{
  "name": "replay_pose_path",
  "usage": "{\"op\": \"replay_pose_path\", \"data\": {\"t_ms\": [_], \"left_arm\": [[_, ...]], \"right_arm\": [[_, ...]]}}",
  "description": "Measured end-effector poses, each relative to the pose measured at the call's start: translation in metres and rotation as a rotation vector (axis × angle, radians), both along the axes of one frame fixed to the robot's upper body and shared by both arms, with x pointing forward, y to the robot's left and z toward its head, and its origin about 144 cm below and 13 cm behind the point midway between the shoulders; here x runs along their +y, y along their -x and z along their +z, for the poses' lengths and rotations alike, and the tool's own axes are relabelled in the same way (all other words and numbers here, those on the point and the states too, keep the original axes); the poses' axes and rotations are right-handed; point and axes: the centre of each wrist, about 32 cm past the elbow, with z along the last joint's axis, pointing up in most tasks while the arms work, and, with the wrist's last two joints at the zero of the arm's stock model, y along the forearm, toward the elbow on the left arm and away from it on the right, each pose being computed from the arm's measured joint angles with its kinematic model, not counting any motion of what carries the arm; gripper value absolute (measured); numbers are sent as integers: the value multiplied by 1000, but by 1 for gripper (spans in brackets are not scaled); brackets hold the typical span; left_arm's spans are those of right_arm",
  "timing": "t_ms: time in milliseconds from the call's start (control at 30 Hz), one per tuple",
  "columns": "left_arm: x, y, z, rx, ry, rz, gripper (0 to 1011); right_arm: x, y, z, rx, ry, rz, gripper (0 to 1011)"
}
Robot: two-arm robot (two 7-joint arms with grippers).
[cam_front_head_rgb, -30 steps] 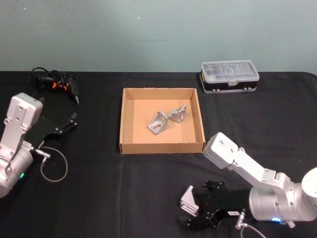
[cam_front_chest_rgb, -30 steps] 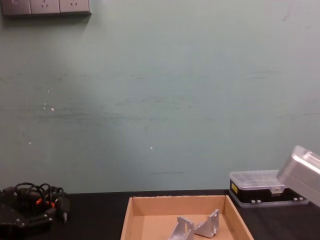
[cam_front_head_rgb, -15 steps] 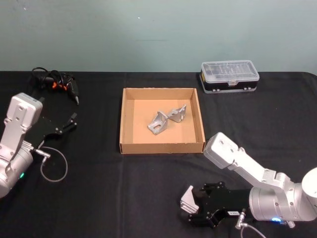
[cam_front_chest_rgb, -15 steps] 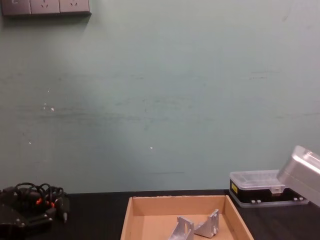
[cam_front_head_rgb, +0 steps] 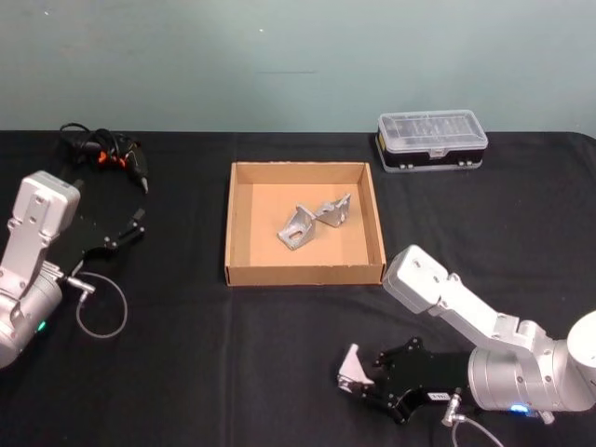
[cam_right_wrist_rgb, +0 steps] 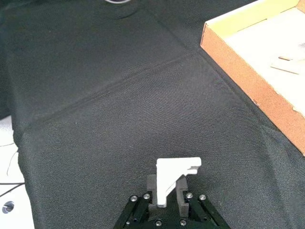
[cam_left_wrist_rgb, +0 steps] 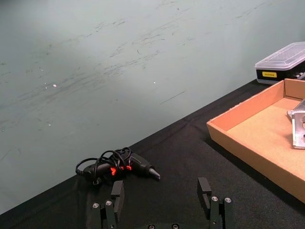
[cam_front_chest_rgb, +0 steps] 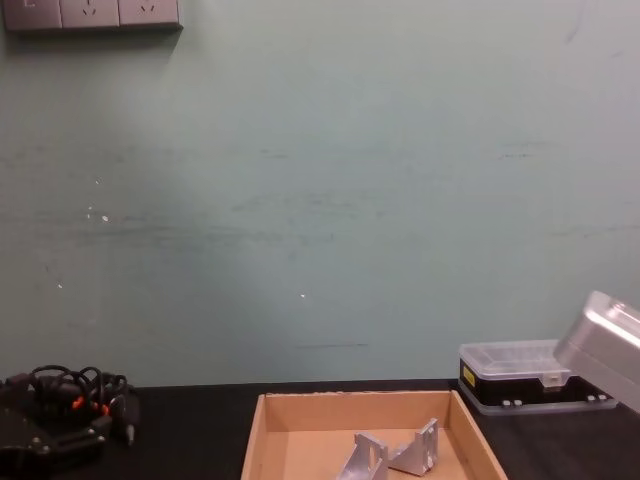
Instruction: Use one hand to pick up the angle iron from the table and place it into the box.
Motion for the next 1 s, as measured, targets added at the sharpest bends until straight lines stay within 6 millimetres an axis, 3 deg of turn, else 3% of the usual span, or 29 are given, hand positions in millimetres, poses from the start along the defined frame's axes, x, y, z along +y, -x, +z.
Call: {"op": "replay_pose_path", "data": {"t_ms": [133,300,633,1000], "left_arm": [[0,0,0,0,0,0,1011],[0,0,0,0,0,0,1011],[0,0,0,0,0,0,1011],[0,0,0,0,0,0,1011]], "right_arm": [[0,0,0,0,0,0,165],[0,0,0,0,0,0,96],[-2,0,0,-10,-14,-11,96],[-5,-8,13,-97,-121,-63,95]]}}
